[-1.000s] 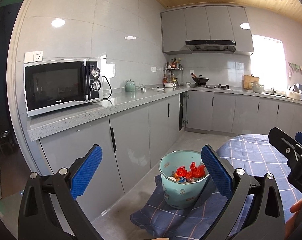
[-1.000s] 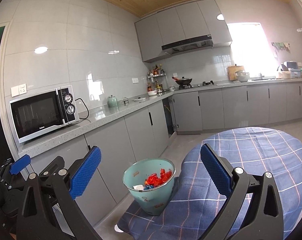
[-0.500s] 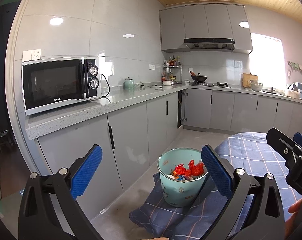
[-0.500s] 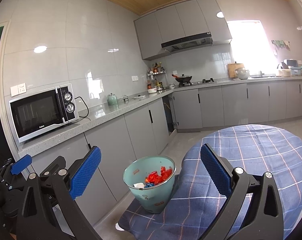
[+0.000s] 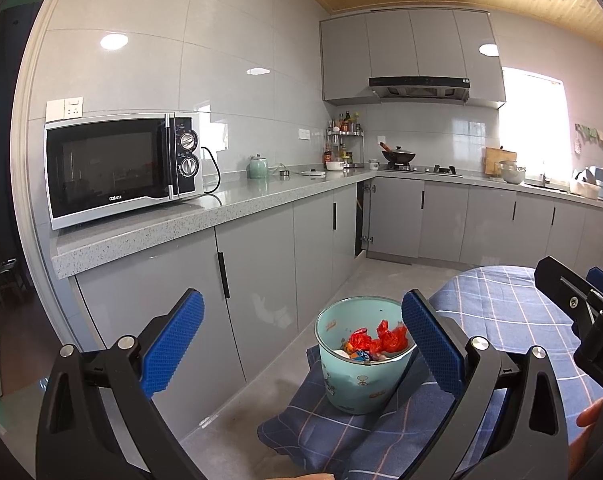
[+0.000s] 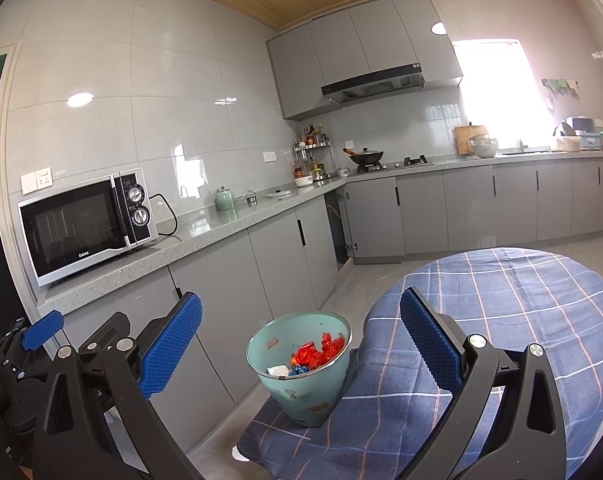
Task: Collect trash
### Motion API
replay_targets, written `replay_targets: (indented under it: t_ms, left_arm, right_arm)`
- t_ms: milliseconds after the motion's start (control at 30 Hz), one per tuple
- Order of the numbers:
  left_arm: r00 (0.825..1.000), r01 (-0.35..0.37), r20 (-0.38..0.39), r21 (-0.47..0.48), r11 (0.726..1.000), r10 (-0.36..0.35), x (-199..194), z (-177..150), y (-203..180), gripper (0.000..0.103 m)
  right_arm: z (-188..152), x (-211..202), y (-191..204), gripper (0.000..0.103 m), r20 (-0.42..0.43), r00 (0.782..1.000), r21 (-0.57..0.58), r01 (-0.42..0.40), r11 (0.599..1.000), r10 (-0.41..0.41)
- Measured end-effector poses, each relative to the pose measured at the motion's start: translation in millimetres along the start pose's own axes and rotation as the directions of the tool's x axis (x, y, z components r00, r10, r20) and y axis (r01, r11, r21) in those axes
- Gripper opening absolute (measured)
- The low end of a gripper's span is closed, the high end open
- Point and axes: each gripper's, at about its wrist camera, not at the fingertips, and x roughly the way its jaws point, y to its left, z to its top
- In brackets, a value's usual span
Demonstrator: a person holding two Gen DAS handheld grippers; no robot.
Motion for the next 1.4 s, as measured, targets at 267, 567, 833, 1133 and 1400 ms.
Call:
replay_targets:
  t_ms: [267,567,833,1133,1400]
  left_arm:
    - [1.000,-0.004,-0.001,-0.005,1.000,0.004,0,1,0,0.098]
    - [1.000,-0.006,-0.004,-0.012,1.000,0.006,0,1,1,0.098]
    - [1.000,-0.019,0.000,-0.010,1.000,0.019,0,0,1,0.098]
    - [1.000,-0.013,-0.003,-0.010,1.000,0.013,1,-1,1,0.098]
    - [0.999,-0.032,-0.037,-0.002,0.999,0.032,11,-4,-1,0.098]
  right_arm:
    - [-2,1,2,0.098,-0.003,1.000,-0.002,-0.001,1.000,0.001]
    - [-3,1,2,0.098,-0.003,1.000,0.002,0.003,1.000,-0.003]
    - [-3,2,0,0.098,-0.006,1.000,0.003,0.005,1.000,-0.005]
    - [-5,2,-1,0.098,-0.008,1.000,0.007,0.008,1.000,-0.008]
    - [-8,6,-6,0.098,-0.020,1.000,0.014,0.019,1.000,-0.019]
